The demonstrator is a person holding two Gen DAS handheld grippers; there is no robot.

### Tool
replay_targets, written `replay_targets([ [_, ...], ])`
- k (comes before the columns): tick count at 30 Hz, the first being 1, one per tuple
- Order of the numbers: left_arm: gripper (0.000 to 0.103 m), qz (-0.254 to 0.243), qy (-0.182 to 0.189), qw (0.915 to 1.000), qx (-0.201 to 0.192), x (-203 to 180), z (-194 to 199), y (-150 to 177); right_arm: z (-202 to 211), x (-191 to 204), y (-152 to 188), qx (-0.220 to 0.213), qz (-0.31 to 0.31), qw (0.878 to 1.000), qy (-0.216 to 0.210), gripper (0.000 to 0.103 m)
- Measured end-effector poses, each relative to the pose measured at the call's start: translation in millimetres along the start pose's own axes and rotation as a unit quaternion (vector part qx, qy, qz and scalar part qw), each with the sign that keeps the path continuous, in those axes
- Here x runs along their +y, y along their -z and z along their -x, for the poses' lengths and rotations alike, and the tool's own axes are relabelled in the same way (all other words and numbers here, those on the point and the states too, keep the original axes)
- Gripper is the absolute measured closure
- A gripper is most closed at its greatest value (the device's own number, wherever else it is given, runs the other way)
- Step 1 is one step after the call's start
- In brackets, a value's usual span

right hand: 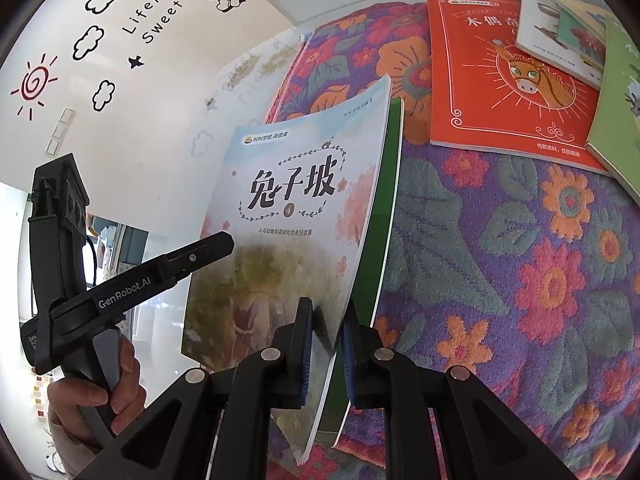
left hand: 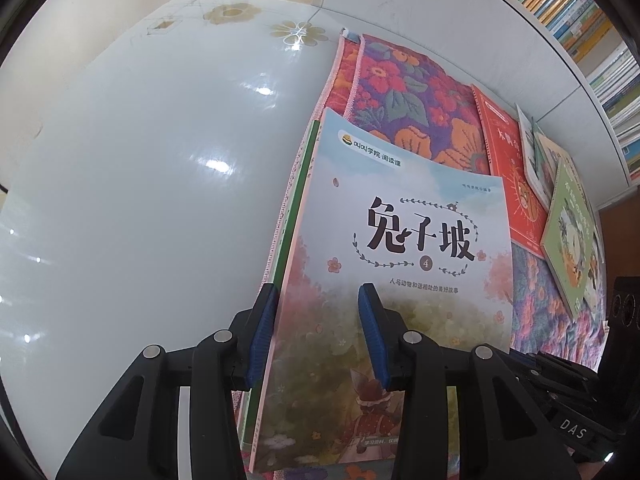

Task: Organize books
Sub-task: 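Carry the rabbit-hill book with both tools and stand it against the green book, then open both tools to release the standing rabbit-hill book, then move both tools to the light green world-history book and close on its edge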

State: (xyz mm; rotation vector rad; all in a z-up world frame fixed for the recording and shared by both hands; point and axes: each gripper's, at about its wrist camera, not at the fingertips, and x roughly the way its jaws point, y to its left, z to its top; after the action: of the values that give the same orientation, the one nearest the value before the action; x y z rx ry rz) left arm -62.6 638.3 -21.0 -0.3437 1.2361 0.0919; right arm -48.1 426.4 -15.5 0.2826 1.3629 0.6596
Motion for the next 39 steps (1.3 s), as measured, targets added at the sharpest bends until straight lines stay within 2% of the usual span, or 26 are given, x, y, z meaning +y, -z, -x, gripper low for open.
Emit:
replay_targets([
  [11, 0.065, 0.005, -0.011, 0.9999, -0.001, 1, -1, 0, -2, -4, 0, -0.001, -0.011, 1.000, -0.006, 0.088],
  [18, 0.065, 0.014, -0.018, 0.9998, 0.000, 6, -5, 0, 3, -13, 1, 0.000, -0.047, 0.999, -0.013, 0.087],
  [21, 0.065, 0.028, -0.018, 0.9995, -0.003, 12, -3, -1, 9, -14, 1, 0.002, -0.049, 0.999, -0.004, 0.086],
  [25, 0.065, 0.035, -0.026, 0.9990, -0.008, 15, 3, -1, 22, -15, 0, -0.006, -0.038, 0.998, 0.043, 0.085],
  [28, 0.065, 0.041, -0.028, 0.9986, -0.017, 14, 11, -2, 21, -18, -3, 0.000, -0.036, 0.998, 0.042, 0.084],
  [34, 0.065, 0.024, -0.025, 0.9989, -0.032, -12, 25, -9, 34, -29, -1, -0.007, -0.044, 0.999, 0.023, 0.084],
  [39, 0.063, -0.009, -0.008, 0.9993, -0.035, -57, 22, -19, 65, -56, -1, -0.033, -0.065, 0.997, 0.026, 0.084],
])
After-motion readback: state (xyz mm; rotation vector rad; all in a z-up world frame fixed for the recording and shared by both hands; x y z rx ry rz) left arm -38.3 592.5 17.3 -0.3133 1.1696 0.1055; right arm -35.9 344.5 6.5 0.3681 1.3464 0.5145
